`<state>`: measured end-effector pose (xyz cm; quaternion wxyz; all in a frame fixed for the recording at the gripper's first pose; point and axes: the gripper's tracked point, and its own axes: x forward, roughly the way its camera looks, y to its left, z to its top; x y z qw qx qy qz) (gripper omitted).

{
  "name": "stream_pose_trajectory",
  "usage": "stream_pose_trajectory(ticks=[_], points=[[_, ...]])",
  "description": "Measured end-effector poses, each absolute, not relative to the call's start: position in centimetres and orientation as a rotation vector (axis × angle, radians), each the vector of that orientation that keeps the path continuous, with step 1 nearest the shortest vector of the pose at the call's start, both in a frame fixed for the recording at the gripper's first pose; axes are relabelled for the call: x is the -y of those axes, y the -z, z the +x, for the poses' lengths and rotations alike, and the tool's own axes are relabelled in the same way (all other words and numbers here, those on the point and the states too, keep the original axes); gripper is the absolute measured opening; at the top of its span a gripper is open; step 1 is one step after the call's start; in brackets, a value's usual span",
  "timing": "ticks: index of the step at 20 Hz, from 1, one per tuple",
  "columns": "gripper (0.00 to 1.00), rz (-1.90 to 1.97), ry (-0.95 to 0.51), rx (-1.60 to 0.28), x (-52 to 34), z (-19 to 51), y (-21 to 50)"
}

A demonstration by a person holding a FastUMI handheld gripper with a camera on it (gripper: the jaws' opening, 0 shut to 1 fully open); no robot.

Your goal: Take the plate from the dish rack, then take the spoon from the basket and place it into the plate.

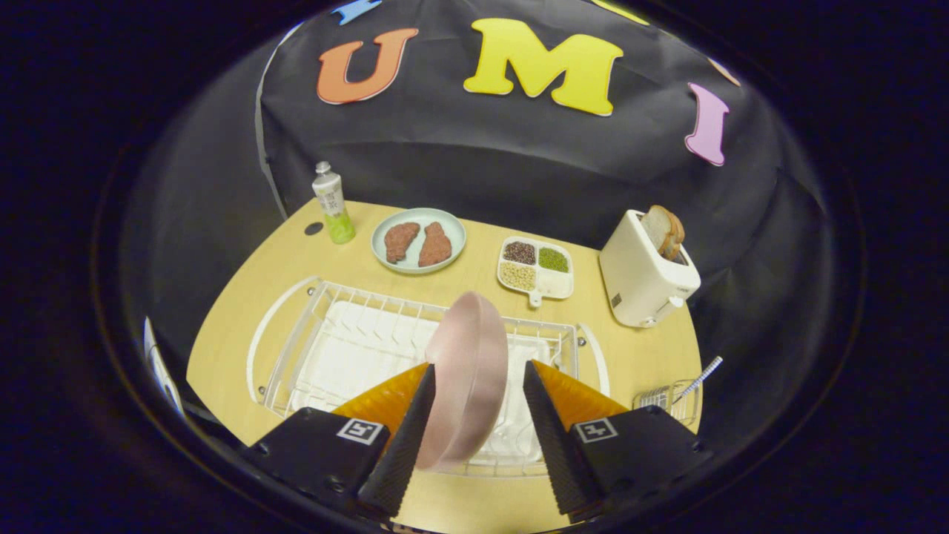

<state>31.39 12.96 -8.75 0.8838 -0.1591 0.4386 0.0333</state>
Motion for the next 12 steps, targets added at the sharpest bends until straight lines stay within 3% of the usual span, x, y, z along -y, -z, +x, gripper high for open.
stream_pose_trajectory(ticks=[6, 12], points=[[0.41, -0.352, 0.058, -1.050, -13.1, 30.8, 10.5], [0.29, -0.423, 0.222, -1.050, -12.4, 29.6, 9.4]])
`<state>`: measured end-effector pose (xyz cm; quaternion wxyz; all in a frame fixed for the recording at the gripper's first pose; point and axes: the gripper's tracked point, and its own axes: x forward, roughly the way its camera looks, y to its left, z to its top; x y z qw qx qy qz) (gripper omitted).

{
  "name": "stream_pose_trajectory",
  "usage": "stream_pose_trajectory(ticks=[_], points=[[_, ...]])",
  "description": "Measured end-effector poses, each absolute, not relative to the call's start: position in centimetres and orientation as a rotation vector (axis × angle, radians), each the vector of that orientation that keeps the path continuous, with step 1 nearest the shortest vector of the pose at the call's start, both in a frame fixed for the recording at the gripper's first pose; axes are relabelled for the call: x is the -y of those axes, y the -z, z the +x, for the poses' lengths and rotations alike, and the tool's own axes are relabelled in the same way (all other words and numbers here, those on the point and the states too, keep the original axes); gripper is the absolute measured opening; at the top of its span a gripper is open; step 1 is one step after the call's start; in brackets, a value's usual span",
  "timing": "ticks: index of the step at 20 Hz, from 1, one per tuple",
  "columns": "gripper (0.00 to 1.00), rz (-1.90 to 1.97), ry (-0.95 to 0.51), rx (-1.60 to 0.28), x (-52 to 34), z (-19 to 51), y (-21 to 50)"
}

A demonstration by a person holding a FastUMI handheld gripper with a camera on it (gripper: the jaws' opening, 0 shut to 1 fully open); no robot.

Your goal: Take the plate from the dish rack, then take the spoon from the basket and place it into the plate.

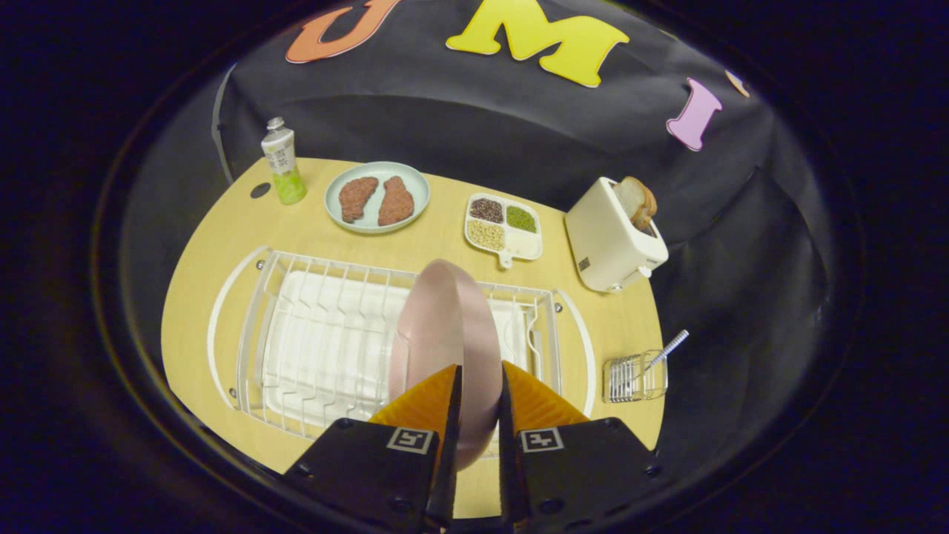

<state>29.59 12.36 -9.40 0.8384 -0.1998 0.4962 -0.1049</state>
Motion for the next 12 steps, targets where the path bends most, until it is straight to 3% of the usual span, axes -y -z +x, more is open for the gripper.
stream_pose_trajectory(ticks=[12], points=[[0.20, -0.394, 0.361, -0.837, -12.6, 30.5, 8.0]])
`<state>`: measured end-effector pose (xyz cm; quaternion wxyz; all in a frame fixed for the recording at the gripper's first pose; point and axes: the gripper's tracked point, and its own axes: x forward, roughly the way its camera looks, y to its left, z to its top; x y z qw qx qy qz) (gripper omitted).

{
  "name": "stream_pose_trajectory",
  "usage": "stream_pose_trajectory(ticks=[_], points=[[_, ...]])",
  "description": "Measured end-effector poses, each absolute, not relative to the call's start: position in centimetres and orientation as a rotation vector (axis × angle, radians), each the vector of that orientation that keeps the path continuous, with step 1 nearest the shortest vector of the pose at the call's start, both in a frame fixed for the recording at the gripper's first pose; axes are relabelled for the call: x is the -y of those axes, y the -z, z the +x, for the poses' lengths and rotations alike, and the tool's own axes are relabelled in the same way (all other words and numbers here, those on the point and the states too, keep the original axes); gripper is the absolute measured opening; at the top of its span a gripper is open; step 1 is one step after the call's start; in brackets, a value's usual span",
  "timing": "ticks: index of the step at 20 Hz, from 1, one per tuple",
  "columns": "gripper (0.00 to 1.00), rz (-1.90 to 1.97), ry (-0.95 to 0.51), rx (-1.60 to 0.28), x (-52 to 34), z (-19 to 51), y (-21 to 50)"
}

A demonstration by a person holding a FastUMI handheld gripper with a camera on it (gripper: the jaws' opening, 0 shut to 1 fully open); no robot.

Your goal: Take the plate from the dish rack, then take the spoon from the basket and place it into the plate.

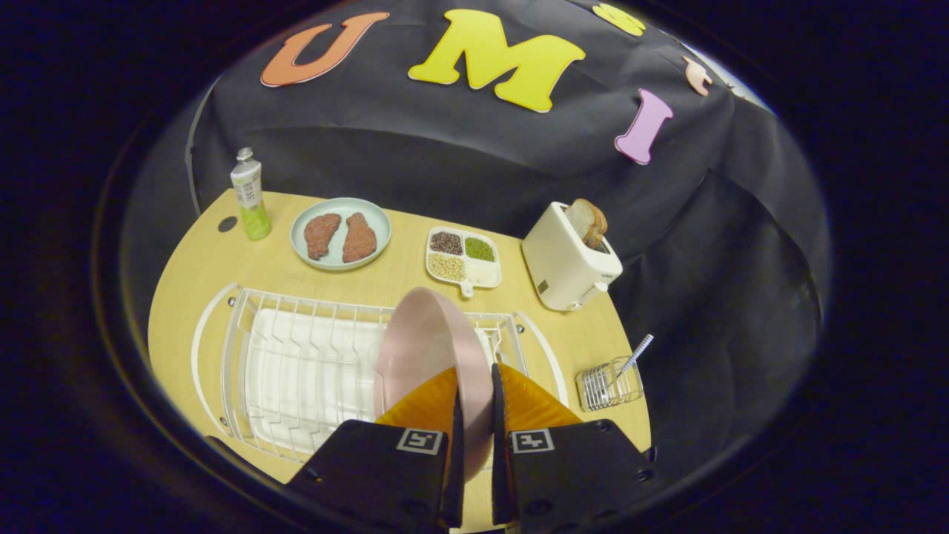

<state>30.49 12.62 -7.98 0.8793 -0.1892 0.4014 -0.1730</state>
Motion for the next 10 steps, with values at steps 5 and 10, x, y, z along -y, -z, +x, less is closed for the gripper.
stream_pose_trajectory(ticks=[5, 10], points=[[0.20, -0.415, 0.428, -0.717, -14.1, 30.7, 8.1], [0.20, -0.444, 0.455, -0.643, -14.7, 30.6, 8.0]])
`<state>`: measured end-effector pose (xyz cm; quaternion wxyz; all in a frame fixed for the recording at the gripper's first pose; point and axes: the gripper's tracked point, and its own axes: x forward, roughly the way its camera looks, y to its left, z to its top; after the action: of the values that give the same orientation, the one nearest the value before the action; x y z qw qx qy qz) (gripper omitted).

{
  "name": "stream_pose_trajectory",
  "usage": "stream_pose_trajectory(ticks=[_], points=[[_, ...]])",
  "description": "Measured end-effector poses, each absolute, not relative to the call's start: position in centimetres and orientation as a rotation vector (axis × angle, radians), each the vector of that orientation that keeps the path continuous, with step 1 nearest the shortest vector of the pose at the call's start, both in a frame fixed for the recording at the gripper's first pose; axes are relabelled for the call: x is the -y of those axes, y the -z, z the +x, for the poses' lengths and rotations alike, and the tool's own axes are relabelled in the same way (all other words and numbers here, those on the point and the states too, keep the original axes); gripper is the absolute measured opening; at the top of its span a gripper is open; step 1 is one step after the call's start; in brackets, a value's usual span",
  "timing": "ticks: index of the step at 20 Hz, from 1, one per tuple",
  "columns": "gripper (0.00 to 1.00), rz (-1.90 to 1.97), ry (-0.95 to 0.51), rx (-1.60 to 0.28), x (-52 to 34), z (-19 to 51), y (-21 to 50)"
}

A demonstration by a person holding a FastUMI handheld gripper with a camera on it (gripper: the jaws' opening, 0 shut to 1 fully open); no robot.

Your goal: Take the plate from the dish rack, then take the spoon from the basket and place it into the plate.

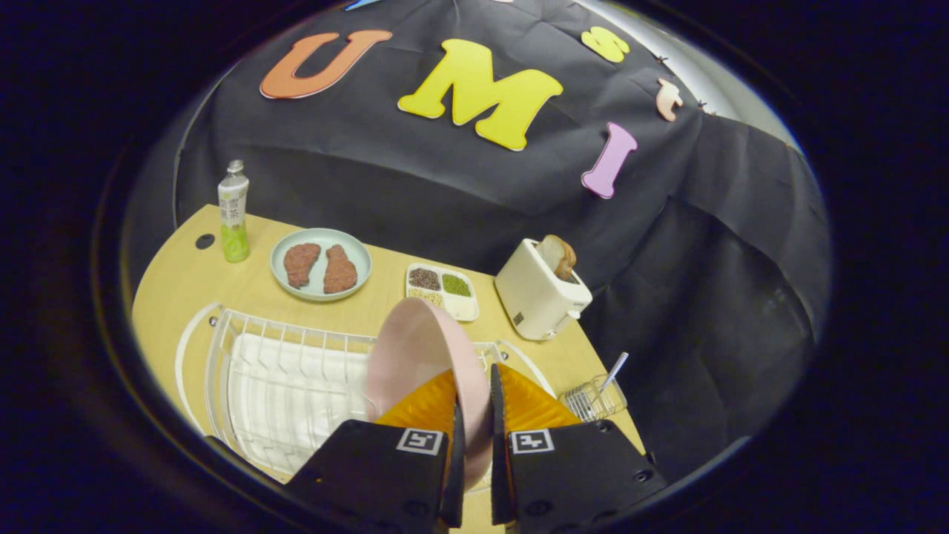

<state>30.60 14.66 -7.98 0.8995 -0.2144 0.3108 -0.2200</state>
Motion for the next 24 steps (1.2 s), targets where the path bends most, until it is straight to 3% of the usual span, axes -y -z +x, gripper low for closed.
stream_pose_trajectory(ticks=[8, 16, 20, 24], points=[[0.20, -0.472, 0.497, -0.460, -13.3, 29.0, 3.2], [0.20, -0.197, 0.271, -0.440, -12.1, 20.1, 0.3], [0.20, -0.075, 0.137, -0.425, -10.4, 13.1, 1.8], [0.19, 0.047, 0.119, -0.463, -7.3, 8.7, 8.2]])
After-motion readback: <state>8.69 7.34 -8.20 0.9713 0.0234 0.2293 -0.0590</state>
